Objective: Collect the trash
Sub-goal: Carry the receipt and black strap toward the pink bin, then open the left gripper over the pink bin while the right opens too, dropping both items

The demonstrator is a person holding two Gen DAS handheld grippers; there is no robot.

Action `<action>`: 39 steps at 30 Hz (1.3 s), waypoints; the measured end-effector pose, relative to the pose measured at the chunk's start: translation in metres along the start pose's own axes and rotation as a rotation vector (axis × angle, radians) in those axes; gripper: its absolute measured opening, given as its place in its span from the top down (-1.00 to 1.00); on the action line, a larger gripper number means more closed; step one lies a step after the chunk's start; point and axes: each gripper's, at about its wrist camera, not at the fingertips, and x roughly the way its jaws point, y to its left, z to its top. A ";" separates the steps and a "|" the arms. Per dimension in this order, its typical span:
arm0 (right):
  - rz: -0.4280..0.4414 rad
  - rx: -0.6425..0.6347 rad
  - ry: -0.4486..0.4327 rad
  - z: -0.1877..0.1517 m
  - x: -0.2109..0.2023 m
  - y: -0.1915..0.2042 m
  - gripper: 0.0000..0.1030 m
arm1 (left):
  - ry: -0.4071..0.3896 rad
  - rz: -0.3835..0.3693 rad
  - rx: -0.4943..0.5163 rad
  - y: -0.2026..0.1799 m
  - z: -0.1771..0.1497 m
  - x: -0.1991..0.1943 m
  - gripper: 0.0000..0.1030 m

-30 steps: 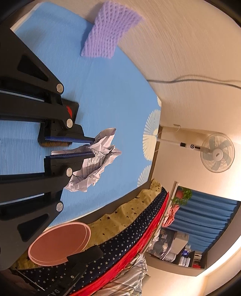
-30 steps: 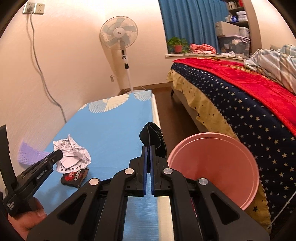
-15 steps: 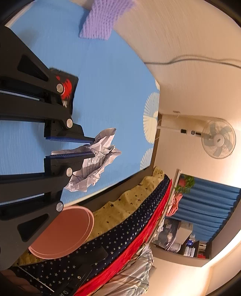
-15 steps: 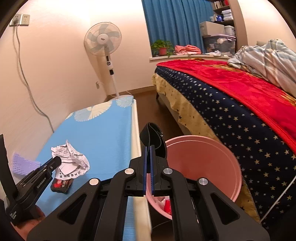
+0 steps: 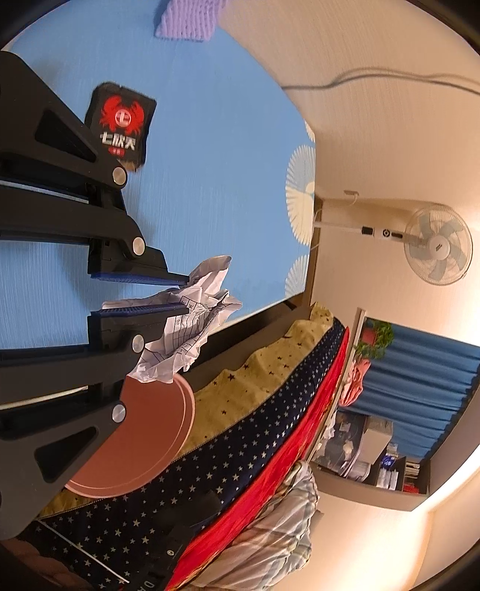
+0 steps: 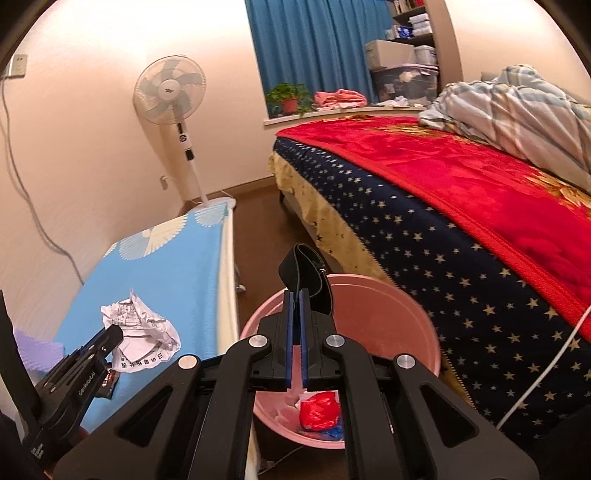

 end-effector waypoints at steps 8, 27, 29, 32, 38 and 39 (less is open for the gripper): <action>-0.057 0.034 0.012 0.000 0.006 -0.020 0.94 | 0.016 -0.033 0.021 -0.018 -0.003 0.010 0.80; -0.174 0.091 0.032 0.003 0.027 -0.053 0.94 | 0.057 -0.105 0.115 -0.074 -0.014 0.038 0.80; -0.179 0.096 0.034 0.003 0.029 -0.055 0.94 | 0.064 -0.113 0.120 -0.079 -0.017 0.041 0.80; -0.179 0.096 0.037 0.002 0.030 -0.056 0.94 | 0.075 -0.125 0.127 -0.082 -0.019 0.045 0.80; -0.170 0.122 0.062 0.001 0.036 -0.060 0.86 | 0.096 -0.185 0.123 -0.087 -0.020 0.049 0.66; -0.167 0.127 0.068 0.001 0.036 -0.061 0.81 | 0.100 -0.194 0.118 -0.087 -0.021 0.050 0.48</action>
